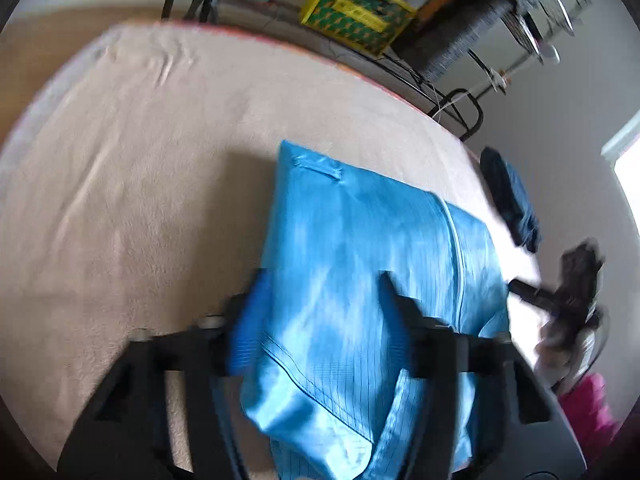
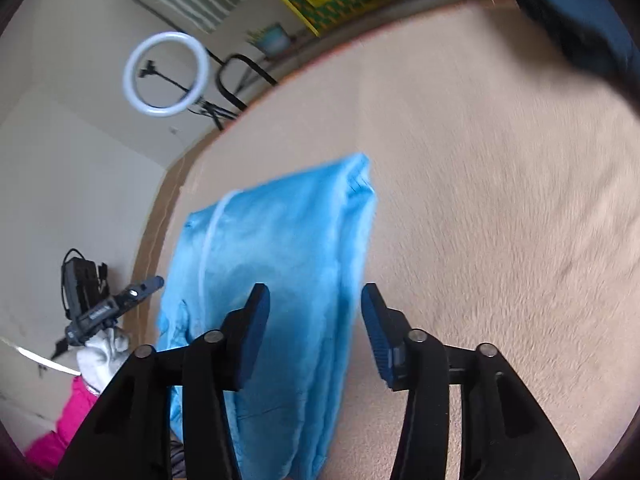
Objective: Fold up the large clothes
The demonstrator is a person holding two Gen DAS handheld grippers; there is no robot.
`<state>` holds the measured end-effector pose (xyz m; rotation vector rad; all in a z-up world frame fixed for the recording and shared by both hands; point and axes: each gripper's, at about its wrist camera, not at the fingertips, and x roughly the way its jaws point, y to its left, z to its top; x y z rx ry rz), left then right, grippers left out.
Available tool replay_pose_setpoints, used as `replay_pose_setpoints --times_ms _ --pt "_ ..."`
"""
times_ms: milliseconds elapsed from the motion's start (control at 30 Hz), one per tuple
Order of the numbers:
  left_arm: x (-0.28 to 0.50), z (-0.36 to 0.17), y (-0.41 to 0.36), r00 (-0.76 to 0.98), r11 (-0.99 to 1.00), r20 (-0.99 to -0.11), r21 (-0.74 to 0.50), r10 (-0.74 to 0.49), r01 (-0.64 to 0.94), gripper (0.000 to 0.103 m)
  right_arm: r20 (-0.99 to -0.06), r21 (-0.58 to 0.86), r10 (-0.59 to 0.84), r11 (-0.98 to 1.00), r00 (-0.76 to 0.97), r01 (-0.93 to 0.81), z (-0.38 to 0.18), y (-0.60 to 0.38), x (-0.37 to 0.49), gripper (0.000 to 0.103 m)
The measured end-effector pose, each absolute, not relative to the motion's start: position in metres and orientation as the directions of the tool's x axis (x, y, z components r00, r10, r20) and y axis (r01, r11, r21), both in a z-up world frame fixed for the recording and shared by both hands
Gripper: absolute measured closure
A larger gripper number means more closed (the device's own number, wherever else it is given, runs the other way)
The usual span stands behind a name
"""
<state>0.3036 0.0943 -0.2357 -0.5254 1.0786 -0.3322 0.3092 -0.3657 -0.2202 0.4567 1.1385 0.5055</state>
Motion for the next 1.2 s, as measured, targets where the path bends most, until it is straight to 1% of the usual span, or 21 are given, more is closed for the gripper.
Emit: replay_pose_setpoints --times_ms 67,100,133,200,267,433,533,600,667,733,767,833,867,900,933,967,1033,1133,1200 --pt "0.313 -0.25 0.105 0.391 0.776 -0.722 -0.63 -0.57 -0.03 0.039 -0.742 0.583 0.597 0.799 0.305 -0.145 -0.227 -0.366 0.308 0.053" --pt "0.317 -0.257 0.11 0.37 0.75 -0.711 -0.659 -0.598 -0.053 0.039 -0.743 0.585 0.6 0.798 0.298 -0.148 -0.23 -0.367 0.306 0.051" --pt "0.321 -0.265 0.115 0.353 0.727 -0.7 -0.682 -0.621 -0.075 0.039 -0.74 0.59 0.605 0.794 0.292 -0.15 -0.232 -0.368 0.304 0.046" --pt "0.325 -0.275 0.12 0.328 0.706 -0.692 -0.702 -0.643 -0.094 0.039 -0.729 0.609 0.623 0.78 0.284 -0.146 -0.237 -0.37 0.296 0.042" --pt "0.326 -0.28 0.125 0.326 0.677 -0.666 -0.729 -0.671 -0.097 0.039 -0.71 0.641 0.649 0.756 0.272 -0.133 -0.24 -0.377 0.293 0.042" --pt "0.33 -0.288 0.135 0.316 0.6 -0.598 -0.793 -0.737 -0.102 0.039 -0.616 0.755 0.747 0.651 0.251 -0.087 -0.253 -0.383 0.286 0.042" --pt "0.33 -0.292 0.137 0.307 0.576 -0.578 -0.81 -0.756 -0.109 0.047 -0.581 0.783 0.774 0.616 0.252 -0.088 -0.255 -0.379 0.29 0.042" --pt "0.331 -0.295 0.135 0.305 0.572 -0.577 -0.812 -0.758 -0.114 0.056 -0.556 0.802 0.792 0.591 0.251 -0.089 -0.256 -0.379 0.29 0.042" --pt "0.333 -0.296 0.134 0.305 0.565 -0.572 -0.816 -0.762 -0.121 0.057 -0.538 0.815 0.804 0.573 0.253 -0.086 -0.257 -0.376 0.293 0.043" --pt "0.336 -0.294 0.128 0.302 0.567 -0.574 -0.815 -0.761 -0.121 0.058 -0.524 0.826 0.814 0.557 0.25 -0.085 -0.258 -0.371 0.296 0.049" --pt "0.337 -0.293 0.126 0.305 0.57 -0.576 -0.813 -0.759 -0.115 0.059 -0.525 0.825 0.814 0.558 0.247 -0.085 -0.259 -0.367 0.298 0.05" --pt "0.337 -0.293 0.12 0.298 0.587 -0.592 -0.801 -0.749 -0.114 0.066 -0.53 0.821 0.813 0.563 0.24 -0.094 -0.26 -0.361 0.3 0.054" --pt "0.332 -0.292 0.12 0.302 0.599 -0.601 -0.793 -0.74 -0.112 0.071 -0.531 0.821 0.813 0.564 0.237 -0.095 -0.26 -0.36 0.301 0.057" --pt "0.333 -0.291 0.118 0.305 0.614 -0.613 -0.782 -0.729 -0.107 0.077 -0.54 0.816 0.809 0.571 0.234 -0.089 -0.261 -0.358 0.302 0.065" --pt "0.332 -0.289 0.116 0.306 0.628 -0.624 -0.772 -0.719 -0.101 0.08 -0.545 0.815 0.806 0.574 0.23 -0.081 -0.263 -0.358 0.302 0.077" --pt "0.331 -0.287 0.114 0.307 0.634 -0.627 -0.768 -0.716 -0.09 0.088 -0.552 0.813 0.803 0.578 0.226 -0.069 -0.265 -0.357 0.302 0.081" --pt "0.33 -0.281 0.109 0.316 0.659 -0.643 -0.749 -0.698 -0.069 0.091 -0.554 0.811 0.8 0.582 0.231 -0.069 -0.264 -0.356 0.302 0.091" --pt "0.325 -0.266 0.102 0.338 0.702 -0.666 -0.712 -0.664 -0.024 0.095 -0.595 0.762 0.764 0.635 0.248 -0.129 -0.248 -0.349 0.299 0.096" --pt "0.322 -0.257 0.1 0.355 0.706 -0.663 -0.708 -0.66 -0.011 0.096 -0.624 0.721 0.735 0.672 0.265 -0.167 -0.234 -0.344 0.296 0.097"
